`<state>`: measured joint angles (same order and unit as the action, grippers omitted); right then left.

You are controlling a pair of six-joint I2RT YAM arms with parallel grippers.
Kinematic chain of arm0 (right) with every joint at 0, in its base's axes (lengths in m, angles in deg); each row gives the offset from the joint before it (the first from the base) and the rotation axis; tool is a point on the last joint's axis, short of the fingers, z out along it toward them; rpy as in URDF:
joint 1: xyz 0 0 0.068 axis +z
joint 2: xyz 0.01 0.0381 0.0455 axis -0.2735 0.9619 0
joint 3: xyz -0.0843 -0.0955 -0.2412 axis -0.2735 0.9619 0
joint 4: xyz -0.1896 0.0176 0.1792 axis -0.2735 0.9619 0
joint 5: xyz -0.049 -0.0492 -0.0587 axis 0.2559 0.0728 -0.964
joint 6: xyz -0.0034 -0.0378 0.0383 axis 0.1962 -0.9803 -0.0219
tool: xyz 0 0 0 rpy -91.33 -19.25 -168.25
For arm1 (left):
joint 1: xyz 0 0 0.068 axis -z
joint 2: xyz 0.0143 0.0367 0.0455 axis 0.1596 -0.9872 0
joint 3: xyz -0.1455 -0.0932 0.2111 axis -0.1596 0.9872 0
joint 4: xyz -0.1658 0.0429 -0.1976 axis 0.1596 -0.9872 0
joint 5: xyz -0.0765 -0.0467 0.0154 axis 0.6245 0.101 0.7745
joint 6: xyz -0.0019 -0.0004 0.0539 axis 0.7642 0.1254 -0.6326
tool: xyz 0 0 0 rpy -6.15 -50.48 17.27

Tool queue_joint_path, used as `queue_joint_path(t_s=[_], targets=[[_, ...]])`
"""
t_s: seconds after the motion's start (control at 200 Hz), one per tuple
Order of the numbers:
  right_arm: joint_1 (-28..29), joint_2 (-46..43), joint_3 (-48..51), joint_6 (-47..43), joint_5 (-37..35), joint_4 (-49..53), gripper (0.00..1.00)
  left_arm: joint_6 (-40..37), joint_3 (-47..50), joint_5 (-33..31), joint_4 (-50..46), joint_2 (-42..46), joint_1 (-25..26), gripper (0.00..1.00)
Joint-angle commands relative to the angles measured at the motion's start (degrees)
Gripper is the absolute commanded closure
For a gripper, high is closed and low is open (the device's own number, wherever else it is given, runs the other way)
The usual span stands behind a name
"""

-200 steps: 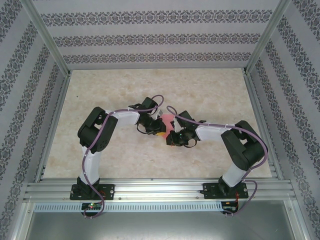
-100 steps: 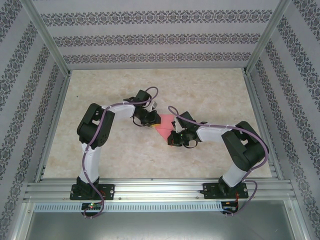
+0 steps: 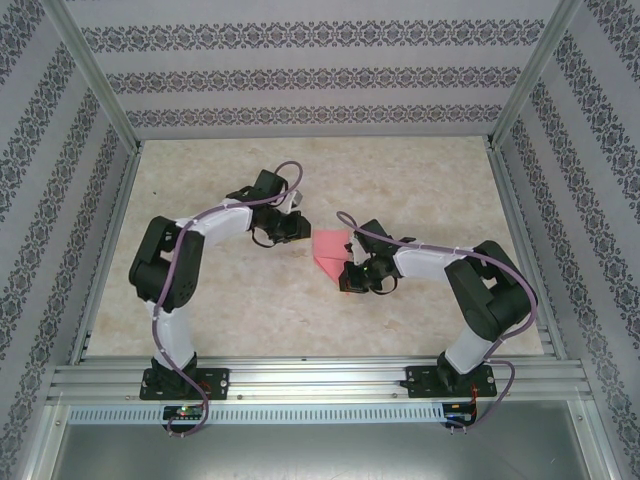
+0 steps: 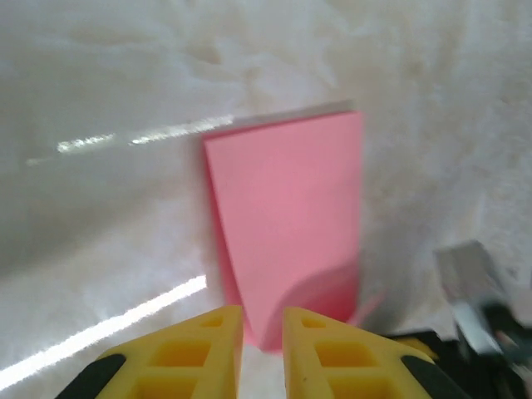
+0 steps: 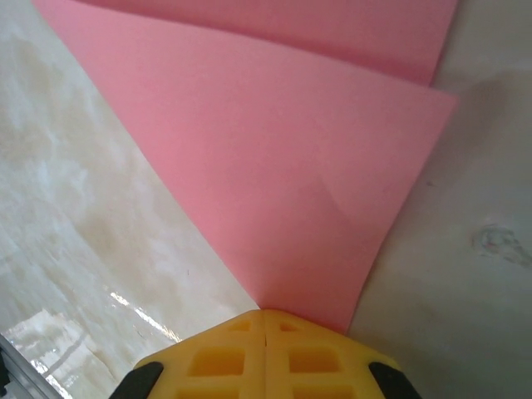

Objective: Fold a paper plane with a square sheet of paper (fold left side to right side)
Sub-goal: Third fold the triangle at the center of the table.

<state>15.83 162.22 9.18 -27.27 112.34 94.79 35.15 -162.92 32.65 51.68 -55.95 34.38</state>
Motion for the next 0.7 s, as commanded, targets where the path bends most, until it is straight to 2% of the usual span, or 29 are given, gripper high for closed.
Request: queue_joint_path(t_s=[0.0, 0.24, 0.5, 0.694], targets=[[-0.9, 2.1, -0.4, -3.3, -2.0, 6.2, 0.95, -0.8, 2.1, 4.0, 2.1, 3.3, 2.7, 0.79], [-1.2, 2.2, -0.4, -3.0, -2.8, 5.9, 0.94, 0.2, 0.1, 5.4, 1.7, -0.3, 10.0, 0.79], [-1.4, 1.9, -0.2, -2.1, -3.1, 4.9, 0.93, 0.8, -1.5, 4.5, 1.9, -6.3, 10.5, 0.79], [-1.4, 0.1, 0.2, -0.8, -2.4, 3.6, 0.93, 0.1, -2.5, -1.2, -0.8, -9.1, 10.2, 0.81]])
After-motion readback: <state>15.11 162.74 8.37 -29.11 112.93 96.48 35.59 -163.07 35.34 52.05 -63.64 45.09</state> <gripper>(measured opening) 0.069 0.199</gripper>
